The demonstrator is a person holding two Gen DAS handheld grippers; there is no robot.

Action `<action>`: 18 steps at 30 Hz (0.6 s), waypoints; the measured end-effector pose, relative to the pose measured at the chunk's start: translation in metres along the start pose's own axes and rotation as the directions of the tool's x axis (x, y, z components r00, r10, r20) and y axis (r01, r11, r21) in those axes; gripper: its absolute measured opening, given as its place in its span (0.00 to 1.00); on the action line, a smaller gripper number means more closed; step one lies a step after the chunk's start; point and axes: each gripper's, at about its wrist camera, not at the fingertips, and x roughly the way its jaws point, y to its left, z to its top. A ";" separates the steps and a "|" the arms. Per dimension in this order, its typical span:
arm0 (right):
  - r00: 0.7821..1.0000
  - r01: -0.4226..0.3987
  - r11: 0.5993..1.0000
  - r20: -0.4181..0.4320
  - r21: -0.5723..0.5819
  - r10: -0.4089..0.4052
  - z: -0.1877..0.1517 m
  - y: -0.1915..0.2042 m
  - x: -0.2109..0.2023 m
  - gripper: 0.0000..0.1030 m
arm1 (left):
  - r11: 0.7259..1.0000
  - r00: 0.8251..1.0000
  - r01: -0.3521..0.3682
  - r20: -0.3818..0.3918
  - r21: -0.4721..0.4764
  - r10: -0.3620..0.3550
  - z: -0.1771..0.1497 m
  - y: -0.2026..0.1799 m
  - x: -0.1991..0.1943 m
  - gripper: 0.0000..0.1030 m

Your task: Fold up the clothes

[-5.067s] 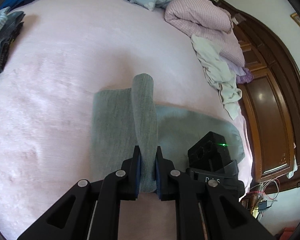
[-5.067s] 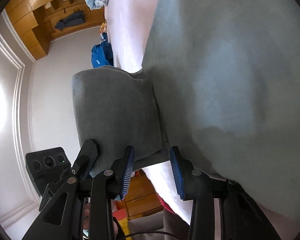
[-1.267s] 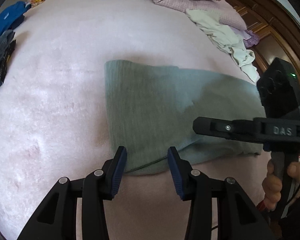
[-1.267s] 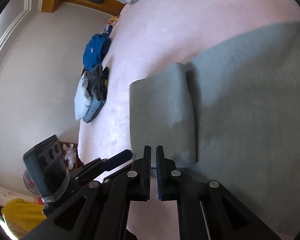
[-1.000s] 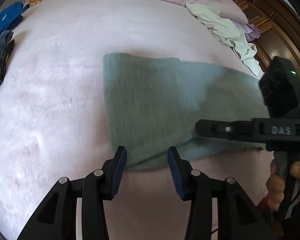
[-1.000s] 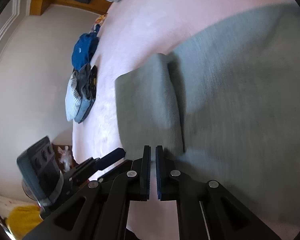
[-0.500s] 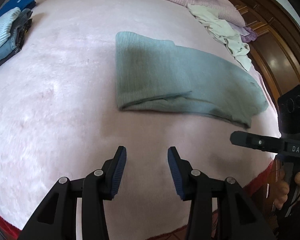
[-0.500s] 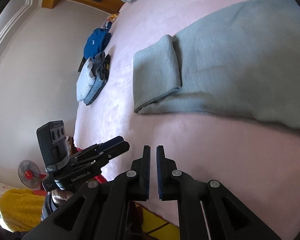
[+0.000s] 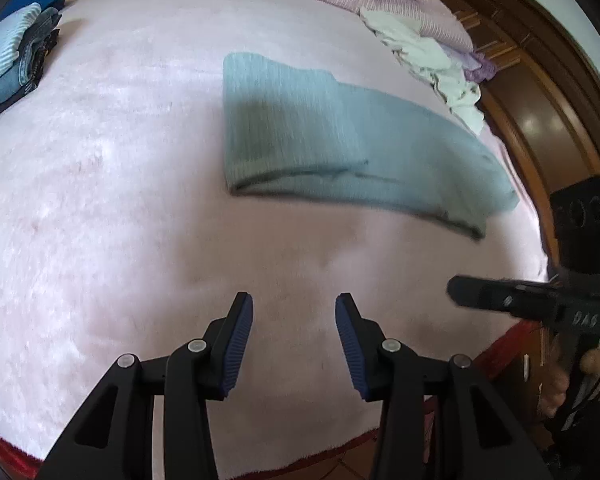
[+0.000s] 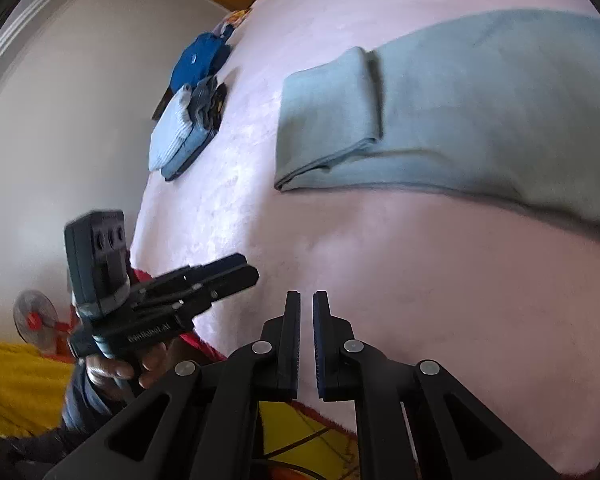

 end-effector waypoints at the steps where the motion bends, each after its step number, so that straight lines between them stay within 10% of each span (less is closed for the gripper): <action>1: 1.000 0.006 1.000 -0.003 -0.011 -0.006 0.000 0.001 0.001 0.09 | 1.000 1.000 0.006 0.003 -0.004 -0.006 0.002 0.002 -0.001 0.38; 18: 0.994 0.110 0.983 -0.004 -0.145 -0.112 -0.045 -0.004 -0.030 0.14 | 0.999 0.999 -0.021 -0.034 -0.037 0.020 -0.050 0.003 -0.013 0.38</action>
